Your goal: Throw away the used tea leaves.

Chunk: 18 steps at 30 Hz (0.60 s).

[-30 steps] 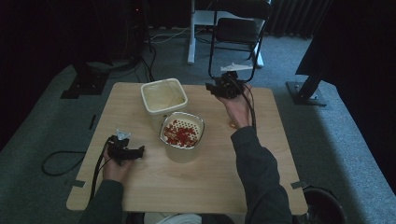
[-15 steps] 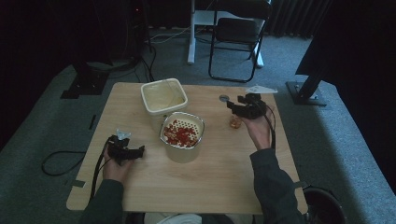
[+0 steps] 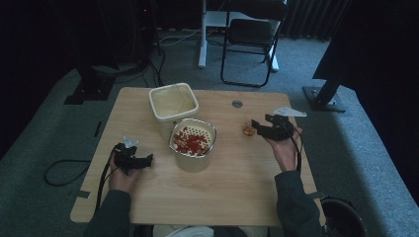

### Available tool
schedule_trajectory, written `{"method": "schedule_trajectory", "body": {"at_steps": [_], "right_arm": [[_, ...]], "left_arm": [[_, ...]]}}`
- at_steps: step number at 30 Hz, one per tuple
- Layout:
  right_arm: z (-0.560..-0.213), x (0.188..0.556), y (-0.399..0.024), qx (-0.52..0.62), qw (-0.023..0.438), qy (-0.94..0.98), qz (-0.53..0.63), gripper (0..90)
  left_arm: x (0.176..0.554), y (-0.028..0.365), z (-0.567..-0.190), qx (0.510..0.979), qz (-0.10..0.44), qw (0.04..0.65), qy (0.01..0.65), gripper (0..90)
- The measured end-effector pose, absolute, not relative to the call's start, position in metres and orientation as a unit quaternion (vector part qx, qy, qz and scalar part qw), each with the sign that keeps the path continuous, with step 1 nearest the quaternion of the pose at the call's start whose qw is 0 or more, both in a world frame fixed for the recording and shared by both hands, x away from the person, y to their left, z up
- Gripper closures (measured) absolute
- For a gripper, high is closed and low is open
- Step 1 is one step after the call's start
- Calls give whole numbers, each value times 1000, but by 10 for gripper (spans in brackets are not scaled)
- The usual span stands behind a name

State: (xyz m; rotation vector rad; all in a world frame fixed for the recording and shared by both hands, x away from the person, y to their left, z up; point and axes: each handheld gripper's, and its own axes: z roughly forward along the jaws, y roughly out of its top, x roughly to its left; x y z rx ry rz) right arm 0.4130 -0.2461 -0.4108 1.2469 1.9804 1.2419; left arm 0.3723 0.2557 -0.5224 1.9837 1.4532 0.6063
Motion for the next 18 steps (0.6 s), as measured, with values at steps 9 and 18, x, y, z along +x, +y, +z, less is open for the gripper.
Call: {"method": "schedule_trajectory", "body": {"at_steps": [9, 18], "right_arm": [[-453, 416, -249, 467, 261, 722, 438, 187], [-492, 446, -245, 495, 254, 706, 438, 205]], "left_arm": [[372, 256, -522, 748, 228, 299, 547, 93], [372, 256, -522, 747, 228, 299, 548, 93]]}}
